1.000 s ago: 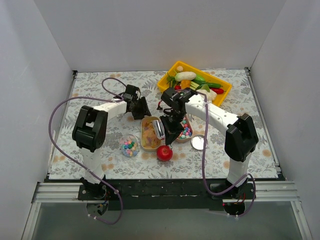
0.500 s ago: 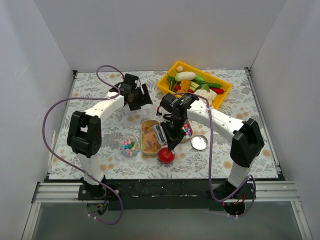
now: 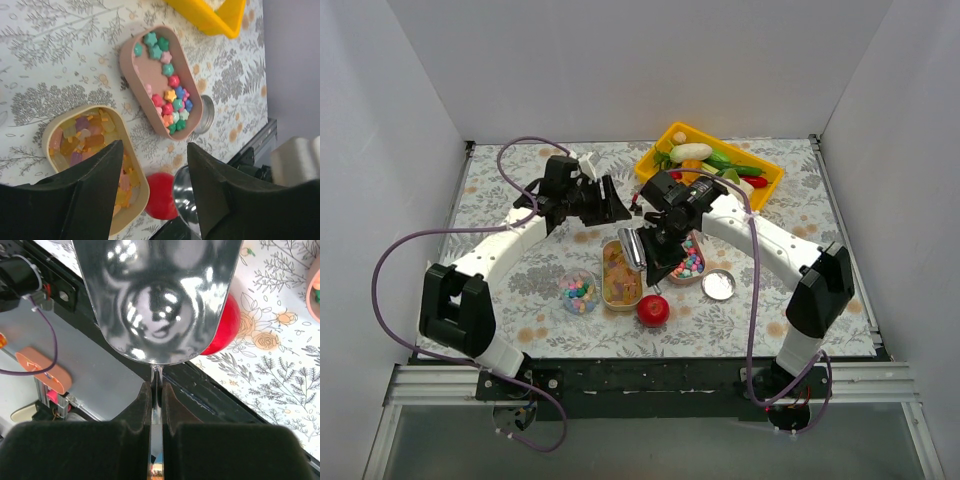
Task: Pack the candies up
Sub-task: Scoop the fake candies from the storage box.
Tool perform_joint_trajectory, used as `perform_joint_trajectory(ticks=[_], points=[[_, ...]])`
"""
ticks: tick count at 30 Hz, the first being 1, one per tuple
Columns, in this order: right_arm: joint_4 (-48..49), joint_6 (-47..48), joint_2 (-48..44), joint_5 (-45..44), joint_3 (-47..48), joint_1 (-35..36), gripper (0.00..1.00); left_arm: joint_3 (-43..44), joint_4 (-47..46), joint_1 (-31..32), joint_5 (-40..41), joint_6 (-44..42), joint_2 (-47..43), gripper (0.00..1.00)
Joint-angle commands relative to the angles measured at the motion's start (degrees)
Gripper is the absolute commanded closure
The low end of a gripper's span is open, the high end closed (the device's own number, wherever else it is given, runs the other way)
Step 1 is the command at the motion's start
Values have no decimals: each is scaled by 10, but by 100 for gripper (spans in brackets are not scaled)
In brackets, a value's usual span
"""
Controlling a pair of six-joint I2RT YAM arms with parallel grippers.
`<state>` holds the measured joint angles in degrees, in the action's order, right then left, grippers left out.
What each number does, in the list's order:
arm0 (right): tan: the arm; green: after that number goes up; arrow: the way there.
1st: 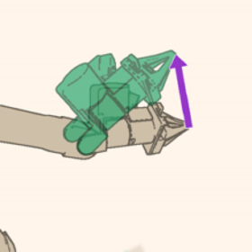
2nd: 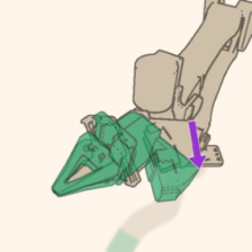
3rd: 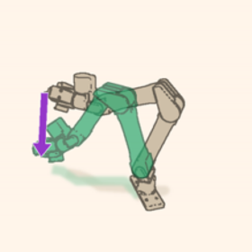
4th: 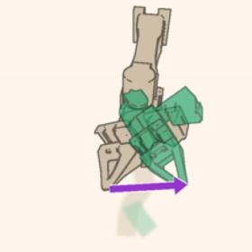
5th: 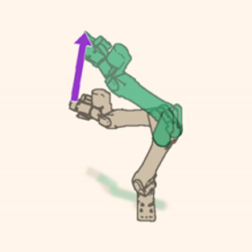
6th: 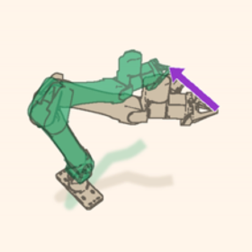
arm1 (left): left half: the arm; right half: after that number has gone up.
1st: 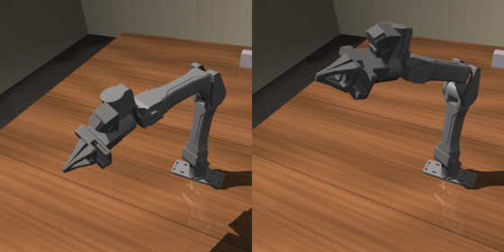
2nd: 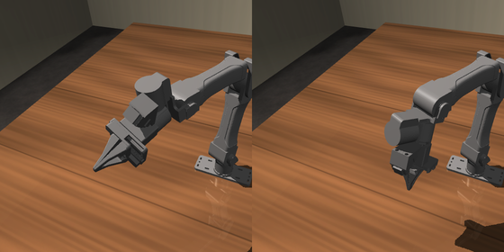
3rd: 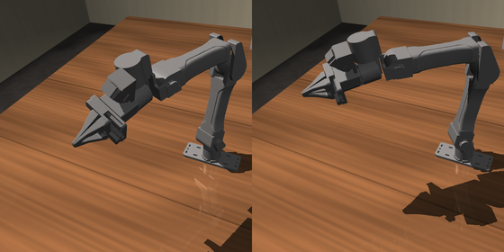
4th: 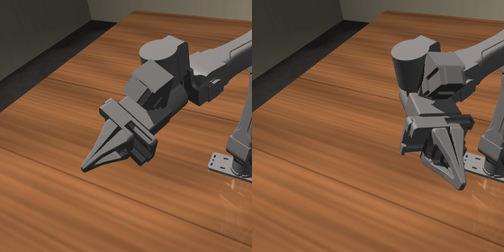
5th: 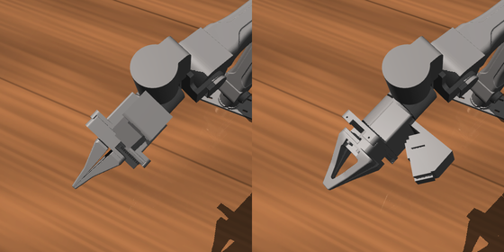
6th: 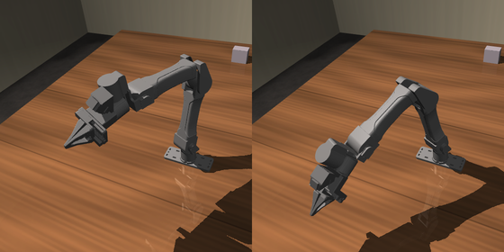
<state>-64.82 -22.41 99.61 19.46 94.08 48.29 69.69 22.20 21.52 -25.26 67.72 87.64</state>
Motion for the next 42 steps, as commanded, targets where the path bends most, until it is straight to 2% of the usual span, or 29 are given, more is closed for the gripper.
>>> perform_joint_trajectory(ticks=[1, 8, 13, 19, 26, 28, 32, 37, 42], points=[[23, -21, -35, 5, 35, 1, 99, -22, -11, 3, -93, -35, -12, 47], [24, -30, -43, -5, 55, -3, 99, -63, -34, 3, -145, -37, -35, 49], [23, -35, -45, 0, 62, -14, 99, -88, -46, 3, -146, -30, -40, 51], [35, -54, -49, 26, 64, -28, 99, -103, -60, 3, -142, -15, -34, 60], [47, -67, -38, 58, 64, -38, 99, -114, -88, 4, -120, 7, -33, 62], [29, -63, -32, 63, 61, -38, 99, -109, -87, 4, -89, 8, -33, 62], [7, -65, -35, 78, 43, -38, 99, -70, -66, 2, 51, 3, -27, 57], [1, -93, -37, 146, -13, -36, 99, -32, -62, 1, 128, -40, 9, 56], [-24, -99, -20, 172, -36, -34, 99, -46, -66, 1, 216, -53, 29, 56]])
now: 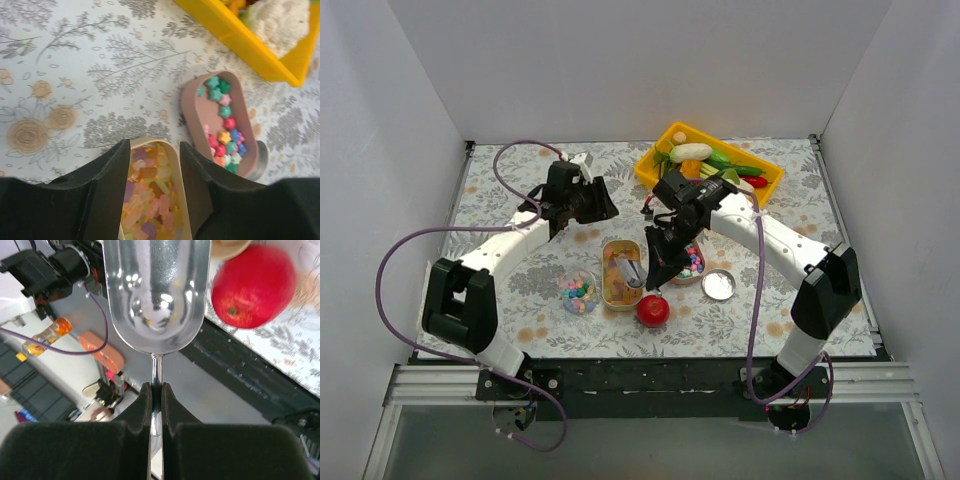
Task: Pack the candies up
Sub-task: Scoop the fake candies from the storage box.
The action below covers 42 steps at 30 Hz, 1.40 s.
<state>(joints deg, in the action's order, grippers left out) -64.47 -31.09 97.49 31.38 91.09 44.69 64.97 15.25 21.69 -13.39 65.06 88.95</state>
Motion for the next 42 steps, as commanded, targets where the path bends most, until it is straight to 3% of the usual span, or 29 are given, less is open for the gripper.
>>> perform_joint_trajectory(ticks=[1, 8, 16, 27, 42], points=[[-30, -14, 5, 58, -6, 3, 99, 1, 2, -1, 100, -29, 25, 56], [-58, -28, 73, 91, 27, 12, 99, -3, 6, -1, 144, -30, 68, 56], [-105, -40, 149, 126, 99, 14, 99, -2, 3, -1, 135, -42, 99, 58], [-107, -58, 163, 165, 49, 14, 99, -29, -15, 1, 111, -44, 113, 59], [-106, -34, 239, 88, 104, -47, 99, -25, -21, 16, 105, -48, 128, 59]])
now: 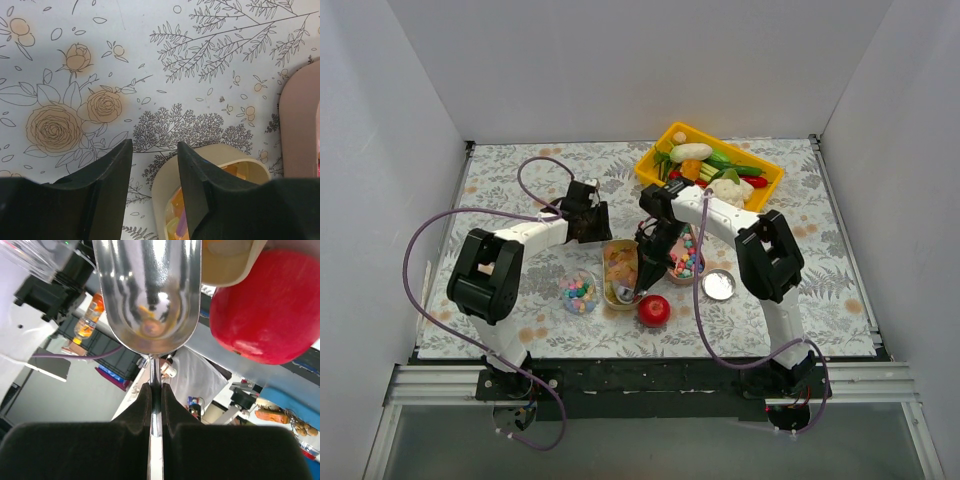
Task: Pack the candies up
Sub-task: Scoop the fake candies from the storage box.
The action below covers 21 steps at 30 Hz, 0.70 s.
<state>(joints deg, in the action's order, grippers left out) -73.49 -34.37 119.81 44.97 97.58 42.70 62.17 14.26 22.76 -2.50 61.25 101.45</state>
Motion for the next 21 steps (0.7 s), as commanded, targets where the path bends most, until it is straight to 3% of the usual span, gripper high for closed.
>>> perform_joint_trajectory(ticks=[1, 7, 21], points=[[-16, -3, 25, -50, 53, -29, 99, 4, -11, 8, -4, -10, 4, 59], [-15, 4, 65, -68, 97, -30, 99, 16, -11, 15, -12, -11, 17, 59], [-16, 58, 94, -170, 104, -1, 99, 50, -9, 17, -50, 12, 38, 59]])
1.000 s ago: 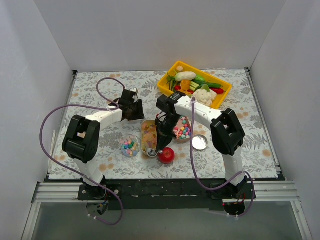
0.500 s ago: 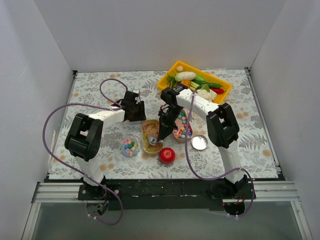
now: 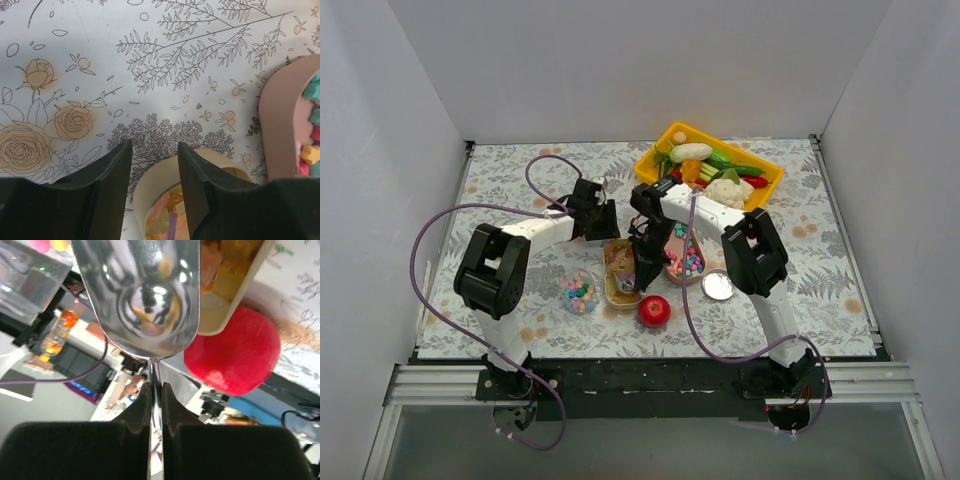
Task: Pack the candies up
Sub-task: Scoop the fake candies from the storage box.
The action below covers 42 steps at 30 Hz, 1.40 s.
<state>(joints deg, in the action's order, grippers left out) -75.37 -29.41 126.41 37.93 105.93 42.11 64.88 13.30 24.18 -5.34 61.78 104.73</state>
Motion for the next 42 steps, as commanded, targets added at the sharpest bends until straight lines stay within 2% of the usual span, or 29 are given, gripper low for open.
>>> perform_joint_trajectory(ticks=[1, 8, 26, 42], points=[[4, 8, 34, -108, 33, 8, 99, 23, 0, 3, -21, 7, 7, 59], [7, 3, 52, -154, 74, 7, 99, 17, 1, 4, -34, 7, 13, 61], [72, 8, 50, -244, 34, 9, 99, 2, -3, 5, -89, 11, -11, 66], [110, 27, 2, -299, 4, 29, 99, 2, 5, 5, -92, 14, -30, 66]])
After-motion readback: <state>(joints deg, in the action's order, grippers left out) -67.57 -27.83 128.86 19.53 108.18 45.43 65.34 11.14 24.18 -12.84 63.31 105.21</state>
